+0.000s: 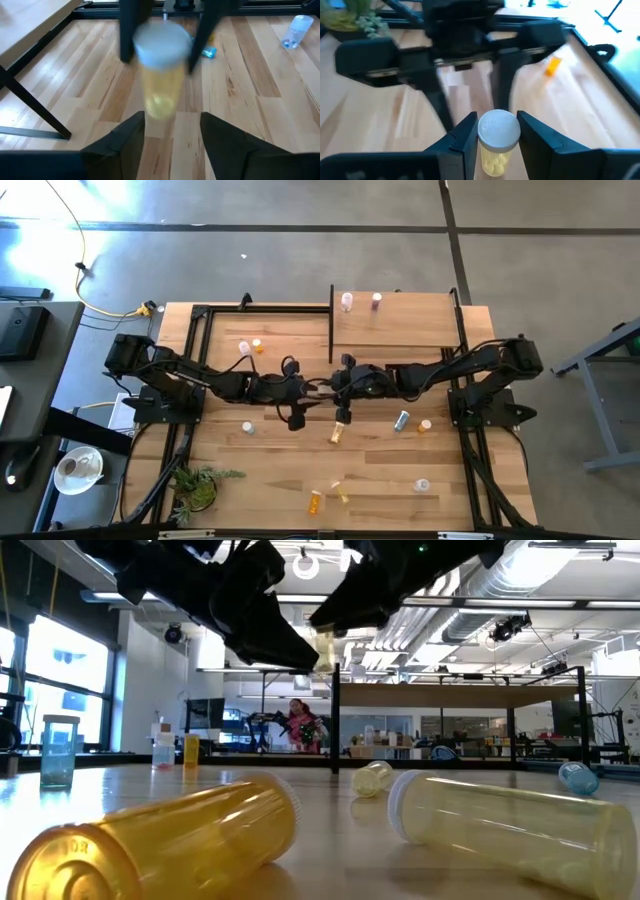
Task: Pick and place medicine bottles onto shelf by color
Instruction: Put the top yellow pill bottle on the shelf
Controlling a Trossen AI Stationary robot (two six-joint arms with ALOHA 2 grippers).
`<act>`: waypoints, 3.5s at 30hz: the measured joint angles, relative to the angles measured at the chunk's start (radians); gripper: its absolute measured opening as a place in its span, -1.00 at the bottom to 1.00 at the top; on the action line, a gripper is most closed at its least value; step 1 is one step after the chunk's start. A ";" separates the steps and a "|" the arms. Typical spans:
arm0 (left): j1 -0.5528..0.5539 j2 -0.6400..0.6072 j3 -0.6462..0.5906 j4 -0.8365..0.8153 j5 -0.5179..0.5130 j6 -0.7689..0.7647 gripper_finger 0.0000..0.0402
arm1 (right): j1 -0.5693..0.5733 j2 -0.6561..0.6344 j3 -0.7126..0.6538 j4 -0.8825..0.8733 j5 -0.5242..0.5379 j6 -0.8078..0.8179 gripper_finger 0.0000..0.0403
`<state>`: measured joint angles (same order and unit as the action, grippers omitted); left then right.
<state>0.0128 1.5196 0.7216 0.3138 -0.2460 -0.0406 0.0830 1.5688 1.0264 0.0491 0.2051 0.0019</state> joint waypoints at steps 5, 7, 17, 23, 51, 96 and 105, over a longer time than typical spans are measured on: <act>0.000 0.000 0.000 0.003 0.000 0.010 -0.04 | 0.000 -0.066 0.000 -0.041 0.048 -0.001 -0.47; 0.000 0.000 0.000 0.003 0.001 0.022 -0.04 | -0.001 -0.104 0.000 -0.049 0.069 -0.002 -0.47; 0.000 -0.013 0.000 0.000 0.003 0.045 -0.04 | -0.006 -0.326 0.001 -0.078 0.252 -0.078 -0.47; 0.000 -0.040 0.000 0.002 0.002 0.045 -0.04 | -0.006 -0.445 0.001 -0.079 0.396 -0.158 -0.47; 0.110 -0.151 0.000 -0.035 -0.108 0.171 -0.04 | -0.452 -0.666 -0.274 -0.091 0.647 0.052 -0.47; 0.152 -0.151 0.000 -0.030 -0.131 0.138 -0.04 | -0.855 -0.639 -0.437 -0.203 0.567 0.383 -0.47; 0.152 -0.151 0.000 -0.031 -0.132 0.130 -0.04 | -0.855 -0.639 -0.437 -0.236 0.552 0.390 -0.47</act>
<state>0.1646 1.3685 0.7216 0.2832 -0.3779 0.0889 -0.7719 0.9302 0.5896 -0.1867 0.7574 0.3923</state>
